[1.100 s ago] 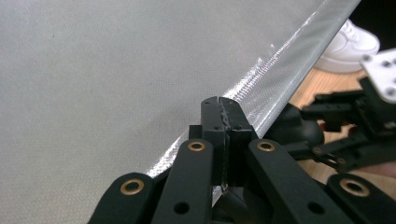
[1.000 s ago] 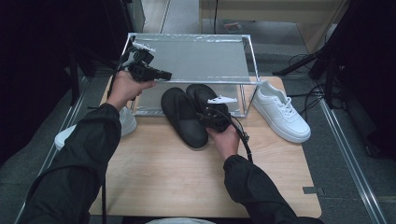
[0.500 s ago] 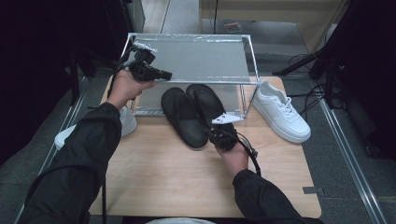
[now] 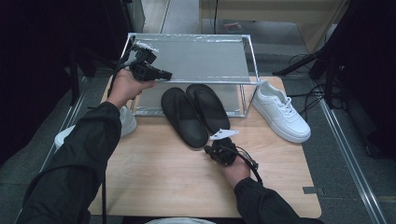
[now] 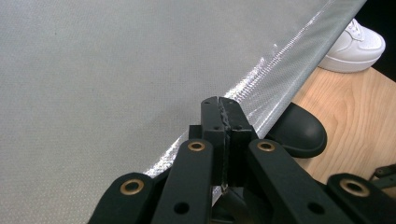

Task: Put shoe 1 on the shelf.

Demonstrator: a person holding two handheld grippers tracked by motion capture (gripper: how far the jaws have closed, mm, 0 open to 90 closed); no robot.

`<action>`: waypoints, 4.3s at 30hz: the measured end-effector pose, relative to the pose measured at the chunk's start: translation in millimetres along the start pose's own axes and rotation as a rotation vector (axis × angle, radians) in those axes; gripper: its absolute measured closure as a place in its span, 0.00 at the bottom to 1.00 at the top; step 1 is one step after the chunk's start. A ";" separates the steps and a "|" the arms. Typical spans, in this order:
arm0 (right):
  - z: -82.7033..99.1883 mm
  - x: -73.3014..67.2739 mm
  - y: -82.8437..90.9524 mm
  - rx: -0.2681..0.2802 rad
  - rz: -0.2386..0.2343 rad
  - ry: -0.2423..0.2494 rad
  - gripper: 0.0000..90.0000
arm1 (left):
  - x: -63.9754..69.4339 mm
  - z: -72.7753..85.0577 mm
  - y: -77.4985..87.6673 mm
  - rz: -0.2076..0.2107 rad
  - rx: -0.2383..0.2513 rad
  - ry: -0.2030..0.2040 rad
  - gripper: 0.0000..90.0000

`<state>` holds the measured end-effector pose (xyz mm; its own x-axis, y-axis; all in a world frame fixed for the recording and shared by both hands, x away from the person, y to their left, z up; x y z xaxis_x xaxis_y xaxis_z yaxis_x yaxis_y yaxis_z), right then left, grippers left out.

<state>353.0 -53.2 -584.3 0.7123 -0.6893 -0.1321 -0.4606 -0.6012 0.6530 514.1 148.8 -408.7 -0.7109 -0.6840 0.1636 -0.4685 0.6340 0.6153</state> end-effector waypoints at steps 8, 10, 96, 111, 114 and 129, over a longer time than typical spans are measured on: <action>-1.7 3.5 -10.6 -0.001 0.008 -0.013 1.00 | 0.6 -0.2 -0.4 -0.007 -0.002 -0.003 1.00; -3.7 1.6 -15.2 0.006 0.010 -0.014 1.00 | 0.9 -0.3 -0.4 -0.013 -0.004 -0.004 1.00; -97.2 2.8 -32.7 0.101 -0.063 -0.020 1.00 | -1.2 -0.9 -0.5 0.019 -0.023 0.062 1.00; -64.7 38.0 20.6 0.132 -0.007 -0.012 1.00 | -1.0 0.1 -0.5 0.019 -0.005 0.062 1.00; -55.3 49.3 29.0 0.143 0.019 -0.032 1.00 | -1.5 0.0 -0.9 0.026 -0.002 0.070 1.00; -13.2 81.7 31.8 0.043 0.043 -0.137 1.00 | -1.4 0.4 -0.5 0.022 -0.002 0.055 1.00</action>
<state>403.5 -123.3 -564.5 0.6138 -0.7619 -0.2066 -0.5138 -0.5843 0.6282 515.1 149.6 -409.5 -0.6910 -0.6887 0.2197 -0.4518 0.6487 0.6124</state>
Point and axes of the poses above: each handheld gripper's, and its own axes: y roughly backward along the jaws, z roughly out of its underside, x roughly to its right, the point moved 8 cm from there along -y, roughly forward along the jaws, and after that the axes turned 4 degrees about x, right-handed, at the moved point
